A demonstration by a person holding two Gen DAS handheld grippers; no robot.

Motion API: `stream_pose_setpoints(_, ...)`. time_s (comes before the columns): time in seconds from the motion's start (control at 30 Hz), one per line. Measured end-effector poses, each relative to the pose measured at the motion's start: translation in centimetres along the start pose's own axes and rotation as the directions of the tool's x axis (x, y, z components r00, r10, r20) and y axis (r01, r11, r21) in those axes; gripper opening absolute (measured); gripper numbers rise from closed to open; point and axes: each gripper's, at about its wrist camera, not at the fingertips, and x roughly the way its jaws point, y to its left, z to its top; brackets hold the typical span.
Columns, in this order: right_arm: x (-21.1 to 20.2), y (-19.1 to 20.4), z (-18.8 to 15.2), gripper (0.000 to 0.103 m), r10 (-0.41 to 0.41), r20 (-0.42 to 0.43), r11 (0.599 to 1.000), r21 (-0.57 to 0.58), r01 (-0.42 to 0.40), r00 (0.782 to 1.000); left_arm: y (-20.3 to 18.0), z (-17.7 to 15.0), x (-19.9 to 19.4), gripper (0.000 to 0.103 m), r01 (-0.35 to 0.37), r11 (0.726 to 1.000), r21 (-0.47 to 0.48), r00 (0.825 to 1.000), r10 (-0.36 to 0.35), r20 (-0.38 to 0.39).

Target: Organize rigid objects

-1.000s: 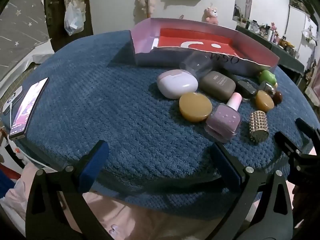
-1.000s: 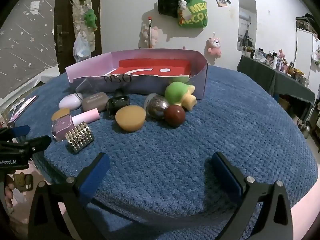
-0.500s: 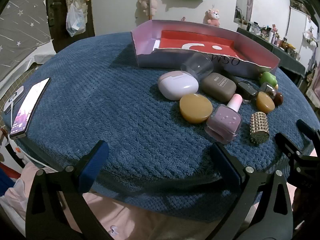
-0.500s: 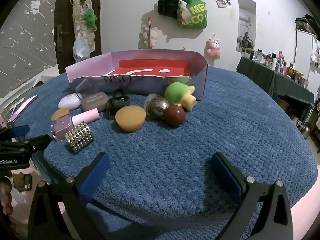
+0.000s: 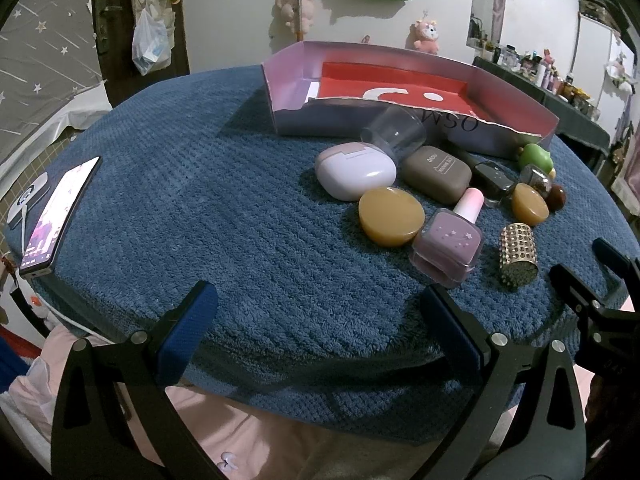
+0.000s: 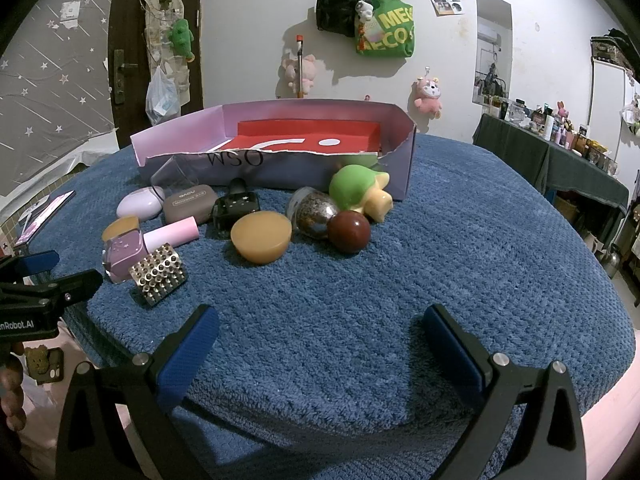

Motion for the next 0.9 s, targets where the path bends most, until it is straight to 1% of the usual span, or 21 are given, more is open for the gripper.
stream_pose_setpoints(0.9, -0.04, -0.01, -0.01, 0.103, -0.002, 0.002, 1.0, -0.001, 0.002, 1.0, 0.14, 0.11, 0.0, 0.103, -0.003, 1.0, -0.003, 1.0, 0.003, -0.003)
